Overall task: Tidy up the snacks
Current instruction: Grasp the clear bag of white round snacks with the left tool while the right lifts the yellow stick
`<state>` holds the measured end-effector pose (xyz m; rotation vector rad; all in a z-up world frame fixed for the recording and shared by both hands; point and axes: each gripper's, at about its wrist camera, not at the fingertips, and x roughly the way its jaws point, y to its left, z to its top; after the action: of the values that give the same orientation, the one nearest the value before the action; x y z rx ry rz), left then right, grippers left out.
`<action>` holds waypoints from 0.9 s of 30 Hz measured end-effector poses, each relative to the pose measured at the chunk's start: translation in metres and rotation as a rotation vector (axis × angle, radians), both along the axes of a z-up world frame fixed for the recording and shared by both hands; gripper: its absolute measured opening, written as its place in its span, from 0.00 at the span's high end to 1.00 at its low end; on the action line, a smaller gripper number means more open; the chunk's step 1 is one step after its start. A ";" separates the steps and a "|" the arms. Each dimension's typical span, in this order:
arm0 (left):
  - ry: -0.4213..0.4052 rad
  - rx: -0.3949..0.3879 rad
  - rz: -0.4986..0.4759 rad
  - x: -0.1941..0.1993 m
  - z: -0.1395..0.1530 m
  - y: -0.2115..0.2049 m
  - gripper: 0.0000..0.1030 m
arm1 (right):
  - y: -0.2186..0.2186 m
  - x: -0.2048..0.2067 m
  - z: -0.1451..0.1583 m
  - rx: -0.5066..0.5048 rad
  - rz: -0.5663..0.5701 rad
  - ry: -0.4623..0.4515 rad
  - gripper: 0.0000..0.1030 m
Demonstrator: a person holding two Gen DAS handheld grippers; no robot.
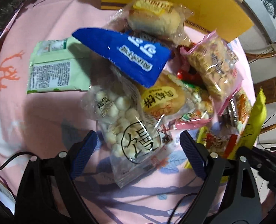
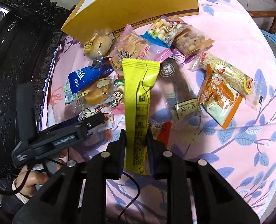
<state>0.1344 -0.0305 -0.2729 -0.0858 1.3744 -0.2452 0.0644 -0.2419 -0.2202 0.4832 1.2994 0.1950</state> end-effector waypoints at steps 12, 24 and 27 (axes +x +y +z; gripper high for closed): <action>-0.101 -0.044 0.007 -0.006 0.002 0.012 0.48 | -0.013 -0.005 0.003 -0.008 -0.025 -0.001 0.79; -0.152 -0.072 -0.018 -0.059 0.041 0.042 0.71 | -0.001 -0.004 0.007 -0.025 0.012 -0.013 0.79; -0.198 -0.077 -0.014 -0.071 0.055 0.047 0.71 | 0.004 -0.001 0.009 -0.033 0.025 -0.017 0.79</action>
<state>0.0636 0.0162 -0.2175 -0.1126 1.1690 -0.3103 0.0631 -0.2378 -0.2115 0.4366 1.2909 0.1971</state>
